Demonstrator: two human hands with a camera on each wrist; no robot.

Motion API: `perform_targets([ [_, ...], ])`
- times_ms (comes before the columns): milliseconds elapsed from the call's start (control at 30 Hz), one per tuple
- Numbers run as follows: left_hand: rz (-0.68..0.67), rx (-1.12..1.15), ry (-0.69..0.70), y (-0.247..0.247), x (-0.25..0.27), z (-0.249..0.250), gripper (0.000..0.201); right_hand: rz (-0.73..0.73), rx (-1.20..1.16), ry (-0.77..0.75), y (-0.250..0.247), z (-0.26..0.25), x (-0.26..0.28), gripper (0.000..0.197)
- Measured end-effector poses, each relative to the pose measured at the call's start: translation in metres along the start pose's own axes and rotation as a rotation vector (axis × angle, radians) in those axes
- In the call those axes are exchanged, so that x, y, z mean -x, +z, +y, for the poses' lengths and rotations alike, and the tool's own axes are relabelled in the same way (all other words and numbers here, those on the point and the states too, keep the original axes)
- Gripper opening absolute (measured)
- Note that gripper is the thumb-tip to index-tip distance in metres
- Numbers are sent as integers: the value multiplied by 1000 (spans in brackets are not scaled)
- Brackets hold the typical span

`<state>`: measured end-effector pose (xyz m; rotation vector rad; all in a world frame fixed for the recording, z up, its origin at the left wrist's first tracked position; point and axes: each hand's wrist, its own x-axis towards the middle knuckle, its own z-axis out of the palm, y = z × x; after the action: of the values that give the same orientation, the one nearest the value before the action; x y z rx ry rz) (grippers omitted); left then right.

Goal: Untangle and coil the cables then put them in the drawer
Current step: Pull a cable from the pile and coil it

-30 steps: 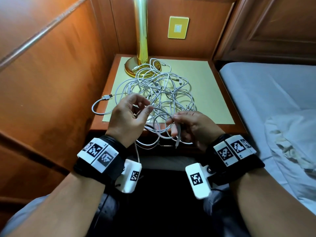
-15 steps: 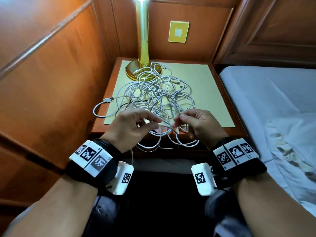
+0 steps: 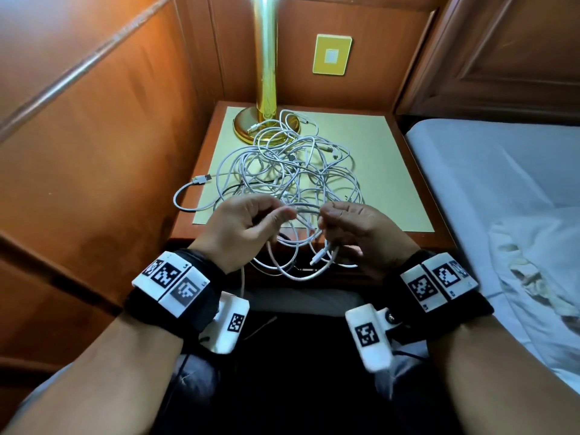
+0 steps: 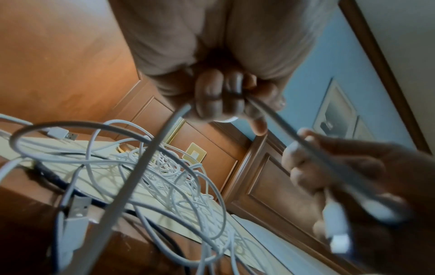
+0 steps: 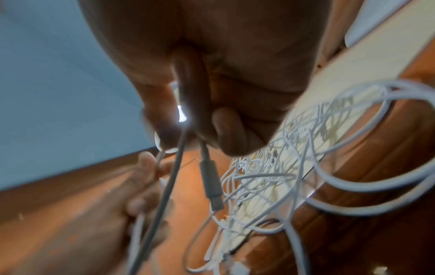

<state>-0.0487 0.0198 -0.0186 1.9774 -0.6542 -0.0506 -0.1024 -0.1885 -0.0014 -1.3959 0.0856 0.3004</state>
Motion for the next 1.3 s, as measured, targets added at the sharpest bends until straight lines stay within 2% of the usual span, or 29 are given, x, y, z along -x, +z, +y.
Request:
perform_targets([
  [133, 110, 40, 17, -1, -1, 2, 34, -31, 242, -3, -2, 7, -4, 33],
  [267, 162, 60, 15, 2, 0, 1, 26, -30, 230, 35, -1, 8, -3, 32],
  [367, 174, 158, 1, 2, 0, -3, 27, -14, 269, -12, -1, 9, -3, 28],
  [533, 174, 193, -19, 5, -1, -1, 30, 54, 382, -49, -6, 12, -4, 21],
  [633, 193, 164, -22, 5, -1, -1, 26, 107, 284, -93, -4, 11, -4, 17],
  [700, 179, 142, -24, 5, -2, -3, 24, 152, 159, -102, -2, 11, -4, 21],
  [800, 134, 177, -36, 8, -1, -4, 27, 167, -14, -54, -1, 8, -4, 15],
  [933, 164, 181, -29, 9, -2, -6, 29, 101, -176, 48, -2, 5, -2, 23],
  [1133, 263, 92, 49, 4, -4, -11, 22, 40, -32, 44, 1, 7, -2, 32],
  [1233, 268, 52, 91, 7, -2, -8, 20, 5, 4, 21, 1, 9, -4, 19],
  [1300, 263, 10, 134, 8, -1, -4, 19, -17, -83, 58, 0, 9, -4, 14],
])
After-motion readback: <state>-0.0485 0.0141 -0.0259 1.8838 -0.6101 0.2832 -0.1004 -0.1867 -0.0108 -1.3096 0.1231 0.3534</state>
